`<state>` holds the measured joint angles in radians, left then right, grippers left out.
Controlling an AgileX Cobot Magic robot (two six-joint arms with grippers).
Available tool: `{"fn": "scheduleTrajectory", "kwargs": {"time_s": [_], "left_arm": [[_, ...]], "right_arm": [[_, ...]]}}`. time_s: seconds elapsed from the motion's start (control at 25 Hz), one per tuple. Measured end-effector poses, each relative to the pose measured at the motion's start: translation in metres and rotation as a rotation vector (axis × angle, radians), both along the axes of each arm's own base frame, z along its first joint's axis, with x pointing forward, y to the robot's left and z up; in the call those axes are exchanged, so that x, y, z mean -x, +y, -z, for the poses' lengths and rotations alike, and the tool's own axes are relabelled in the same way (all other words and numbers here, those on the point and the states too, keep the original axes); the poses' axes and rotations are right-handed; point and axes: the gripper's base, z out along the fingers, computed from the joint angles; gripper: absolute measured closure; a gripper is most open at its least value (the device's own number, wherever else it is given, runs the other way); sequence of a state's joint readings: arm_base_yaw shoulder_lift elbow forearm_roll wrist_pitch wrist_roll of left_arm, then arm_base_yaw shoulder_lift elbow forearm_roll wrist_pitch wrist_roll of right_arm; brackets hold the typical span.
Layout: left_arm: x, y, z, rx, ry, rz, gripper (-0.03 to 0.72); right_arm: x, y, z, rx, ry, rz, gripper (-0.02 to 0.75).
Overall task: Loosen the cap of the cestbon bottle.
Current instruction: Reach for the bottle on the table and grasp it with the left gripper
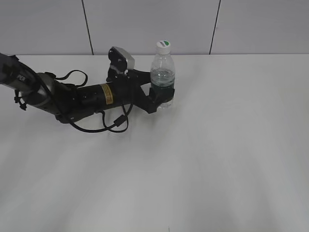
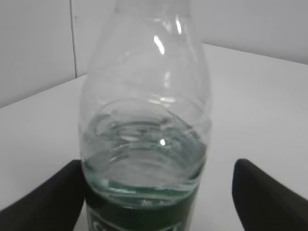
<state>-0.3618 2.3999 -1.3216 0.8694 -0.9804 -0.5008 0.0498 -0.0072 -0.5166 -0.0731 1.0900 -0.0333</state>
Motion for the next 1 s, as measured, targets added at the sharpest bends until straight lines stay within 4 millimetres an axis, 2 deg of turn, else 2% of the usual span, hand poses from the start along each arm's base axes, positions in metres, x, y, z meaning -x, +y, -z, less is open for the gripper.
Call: {"fn": "scheduleTrajectory", "kwargs": {"time_s": [0.28, 0.56, 0.88, 1.0], "left_arm": [[-0.012, -0.011, 0.011, -0.023, -0.013, -0.002, 0.133], [-0.012, -0.016, 0.014, 0.004, -0.011, 0.016, 0.141], [-0.012, -0.018, 0.013, 0.015, -0.006, 0.009, 0.232], [-0.012, -0.018, 0.013, 0.015, -0.008, 0.009, 0.241]], "right_arm": [[0.0, 0.0, 0.0, 0.0, 0.001, 0.0, 0.151], [0.0, 0.0, 0.0, 0.0, 0.001, 0.0, 0.151], [0.0, 0.0, 0.0, 0.0, 0.001, 0.0, 0.151], [0.0, 0.0, 0.0, 0.0, 0.001, 0.0, 0.151]]}}
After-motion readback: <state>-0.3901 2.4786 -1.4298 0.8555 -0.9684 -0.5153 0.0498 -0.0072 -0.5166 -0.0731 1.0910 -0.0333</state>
